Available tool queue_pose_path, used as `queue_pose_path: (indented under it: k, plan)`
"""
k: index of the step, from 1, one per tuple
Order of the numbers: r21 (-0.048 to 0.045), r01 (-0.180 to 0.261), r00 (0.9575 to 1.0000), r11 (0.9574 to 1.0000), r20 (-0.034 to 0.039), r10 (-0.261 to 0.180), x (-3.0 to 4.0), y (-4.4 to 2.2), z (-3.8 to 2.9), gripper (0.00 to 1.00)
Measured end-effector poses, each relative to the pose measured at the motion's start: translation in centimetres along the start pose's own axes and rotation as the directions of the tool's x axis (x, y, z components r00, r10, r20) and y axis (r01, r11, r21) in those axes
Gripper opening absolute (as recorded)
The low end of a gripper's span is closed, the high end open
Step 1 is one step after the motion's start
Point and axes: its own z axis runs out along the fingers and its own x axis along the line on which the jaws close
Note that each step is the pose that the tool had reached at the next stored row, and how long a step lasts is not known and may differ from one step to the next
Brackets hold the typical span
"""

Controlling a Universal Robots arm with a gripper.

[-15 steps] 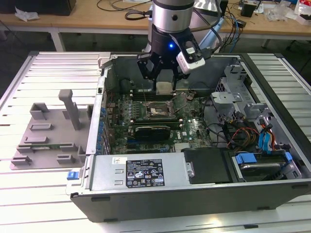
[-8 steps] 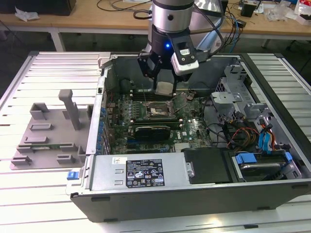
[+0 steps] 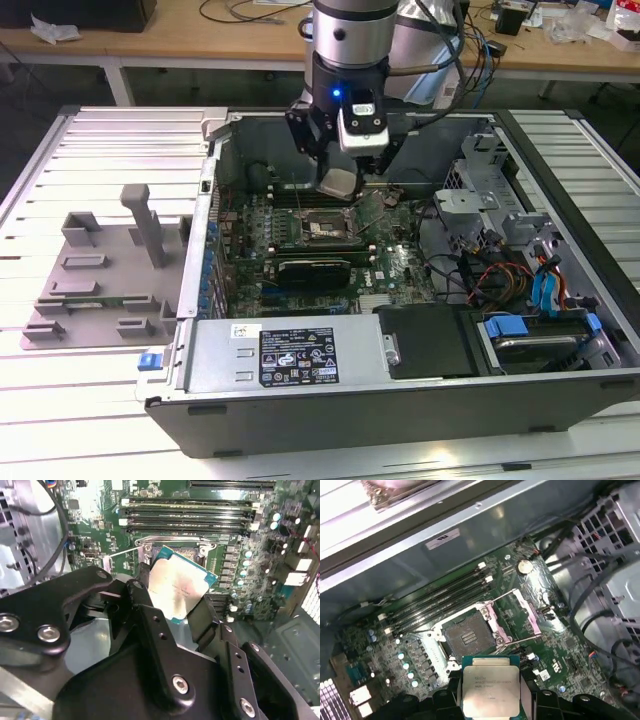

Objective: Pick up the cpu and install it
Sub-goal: 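Place the cpu into insertion slot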

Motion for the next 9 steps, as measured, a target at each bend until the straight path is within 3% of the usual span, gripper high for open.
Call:
queue_pose_path:
  k: [2, 3, 6, 7, 9]
  plan:
    - [0.0008, -0.056, 0.9984, 0.9984, 0.0036, 0.056, 0.0, 0.0, 0.01, 0.55]
    - [0.0013, -0.093, 0.9957, 0.9957, 0.006, 0.093, 0.0, 0.0, 0.02, 0.55]
    - [0.0023, -0.201, 0.9794, 0.9795, 0.0131, 0.201, 0.0, 0.0, 0.04, 0.55]
    - [0.0024, -0.239, 0.9708, 0.971, 0.0156, 0.239, 0.0, 0.0, 0.05, 0.55]
    - [0.0024, -0.283, 0.959, 0.9591, 0.0186, 0.283, 0.0, 0.0, 0.06, 0.55]
